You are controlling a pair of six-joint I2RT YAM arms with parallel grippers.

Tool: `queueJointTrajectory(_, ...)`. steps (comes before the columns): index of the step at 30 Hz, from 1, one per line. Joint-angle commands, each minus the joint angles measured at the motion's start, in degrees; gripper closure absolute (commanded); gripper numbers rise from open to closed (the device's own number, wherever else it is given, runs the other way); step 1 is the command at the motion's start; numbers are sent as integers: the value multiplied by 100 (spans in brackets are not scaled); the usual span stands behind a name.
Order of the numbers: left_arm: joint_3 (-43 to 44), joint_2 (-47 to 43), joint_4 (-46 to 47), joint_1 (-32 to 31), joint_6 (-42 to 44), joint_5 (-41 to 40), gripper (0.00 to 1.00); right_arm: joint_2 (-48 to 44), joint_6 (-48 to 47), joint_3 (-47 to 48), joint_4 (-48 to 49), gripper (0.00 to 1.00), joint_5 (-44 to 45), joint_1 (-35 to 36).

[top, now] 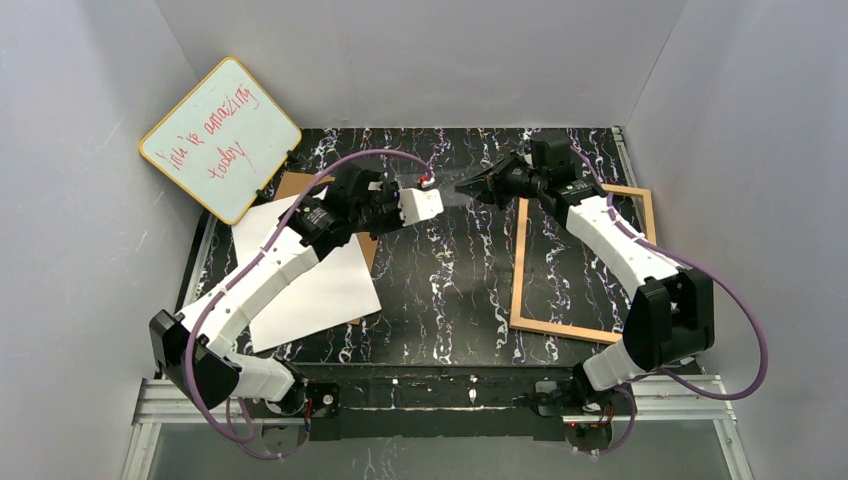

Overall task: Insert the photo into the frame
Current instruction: Turn over the photo frame at the center of the board.

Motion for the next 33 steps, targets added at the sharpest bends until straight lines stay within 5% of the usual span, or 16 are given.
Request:
queueJointTrajectory(1,-195,-110,398,-15,-43,-552,100,87,-168,393,215,84,-293,-17)
queueJointTrajectory(7,-536,-71,1262,-16,172,-1997,100,-130,-1306,608,-1086,30,215,-424)
queueJointTrajectory(9,-542,12,1265,-17,199,-2244,100,-271,-1663,509,-1398,22,293,-707)
queueJointTrajectory(15,-386,48,1262,-19,133,-2346,100,-481,-3170,540,-2528,13,1336,-1276)
queueJointTrajectory(22,84,127,1266,-6,594,-2836,100,216,-4057,727,-3214,15,2804,-1270)
queueJointTrajectory(33,526,-16,935,85,712,-3289,100,1654,-4168,1188,-3582,19,4895,-183)
